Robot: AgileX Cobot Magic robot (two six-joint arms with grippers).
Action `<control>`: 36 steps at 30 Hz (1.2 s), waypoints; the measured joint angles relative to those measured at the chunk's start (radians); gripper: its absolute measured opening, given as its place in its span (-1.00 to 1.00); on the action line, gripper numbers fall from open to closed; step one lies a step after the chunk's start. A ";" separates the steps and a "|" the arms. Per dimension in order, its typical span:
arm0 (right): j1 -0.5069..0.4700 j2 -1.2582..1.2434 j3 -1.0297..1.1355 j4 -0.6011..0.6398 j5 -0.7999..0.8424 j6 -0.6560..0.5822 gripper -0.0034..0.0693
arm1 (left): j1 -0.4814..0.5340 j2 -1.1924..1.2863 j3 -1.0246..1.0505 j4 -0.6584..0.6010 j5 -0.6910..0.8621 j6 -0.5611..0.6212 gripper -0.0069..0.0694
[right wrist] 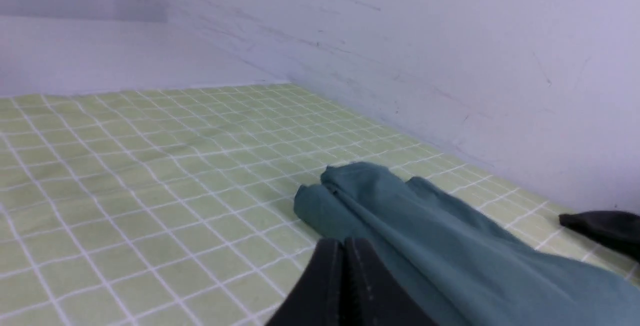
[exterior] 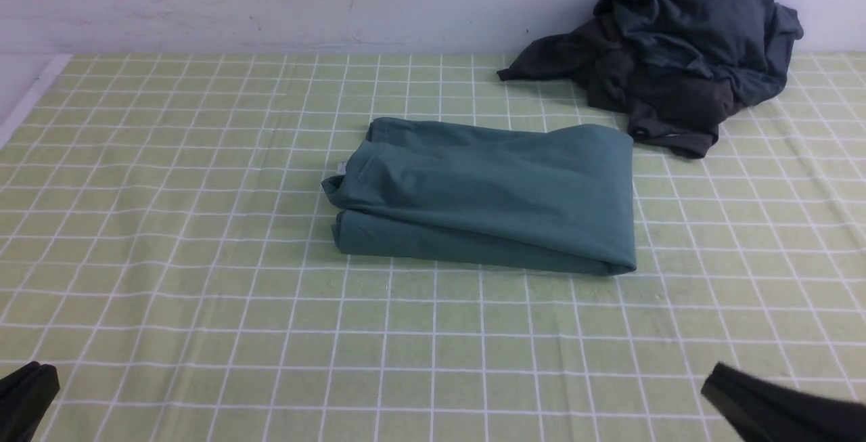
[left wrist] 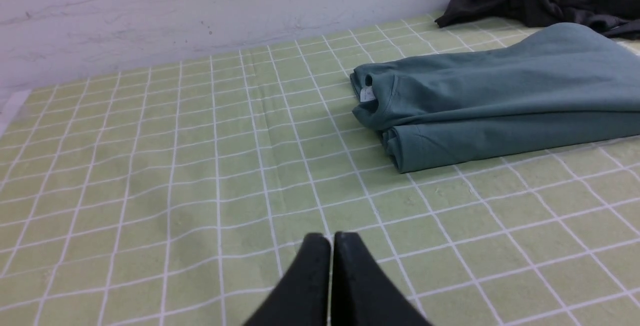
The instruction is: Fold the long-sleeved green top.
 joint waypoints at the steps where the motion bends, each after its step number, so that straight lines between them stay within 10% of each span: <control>1: 0.000 0.000 0.027 0.003 -0.003 0.000 -0.94 | 0.000 0.000 0.000 0.000 0.000 0.000 -0.83; 13: -0.025 -0.109 0.056 0.052 0.421 0.023 -0.94 | 0.000 0.000 0.000 0.001 0.002 0.000 -0.83; 27: -0.558 -0.593 0.056 0.182 0.730 0.053 -0.94 | 0.000 0.000 0.000 0.001 0.021 0.000 -0.83; 36: -0.644 -0.598 0.056 0.182 0.734 0.053 -0.94 | 0.000 0.000 0.000 0.001 0.023 -0.001 -0.83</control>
